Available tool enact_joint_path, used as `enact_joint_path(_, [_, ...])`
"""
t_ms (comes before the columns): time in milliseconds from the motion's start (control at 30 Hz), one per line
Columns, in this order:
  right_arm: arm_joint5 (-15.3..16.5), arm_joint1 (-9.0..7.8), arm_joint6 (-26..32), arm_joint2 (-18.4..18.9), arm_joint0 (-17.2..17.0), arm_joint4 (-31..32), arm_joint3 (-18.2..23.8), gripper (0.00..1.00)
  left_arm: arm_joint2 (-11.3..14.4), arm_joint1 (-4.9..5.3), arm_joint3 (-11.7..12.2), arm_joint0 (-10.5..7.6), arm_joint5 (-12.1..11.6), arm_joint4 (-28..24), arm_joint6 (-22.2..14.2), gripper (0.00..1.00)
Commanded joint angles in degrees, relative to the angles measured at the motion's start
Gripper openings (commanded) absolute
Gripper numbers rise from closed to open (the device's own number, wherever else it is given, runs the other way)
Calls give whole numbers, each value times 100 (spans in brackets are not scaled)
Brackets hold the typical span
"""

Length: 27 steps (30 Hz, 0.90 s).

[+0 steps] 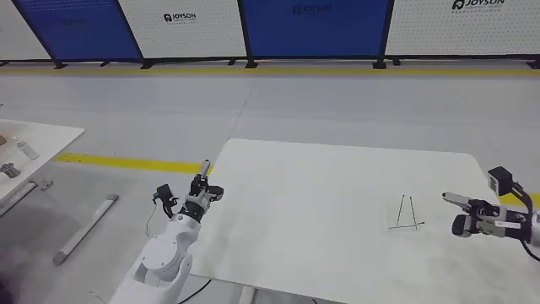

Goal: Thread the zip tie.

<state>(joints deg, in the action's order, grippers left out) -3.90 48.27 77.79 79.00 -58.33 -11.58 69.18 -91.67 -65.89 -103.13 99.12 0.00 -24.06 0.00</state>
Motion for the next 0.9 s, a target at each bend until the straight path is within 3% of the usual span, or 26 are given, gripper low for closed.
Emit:
enact_joint_path(0, [-31,0,114,-126,195,248,-107,100,0,0,0,0,0,0,0,100])
enact_joint_path(167, [16,89,185,-748,623,623,-365,100,0,0,0,0,0,0,0,100])
enact_joint_path(433, [348,367,57,-1602,1215,594,-1212,100,0,0,0,0,0,0,0,100])
enact_joint_path(500, [218,402,-146,-1652,1273,582,-1382,100,0,0,0,0,0,0,0,100])
enact_joint_path(867, [218,402,-146,-1652,1273,582,-1382,100,0,0,0,0,0,0,0,100])
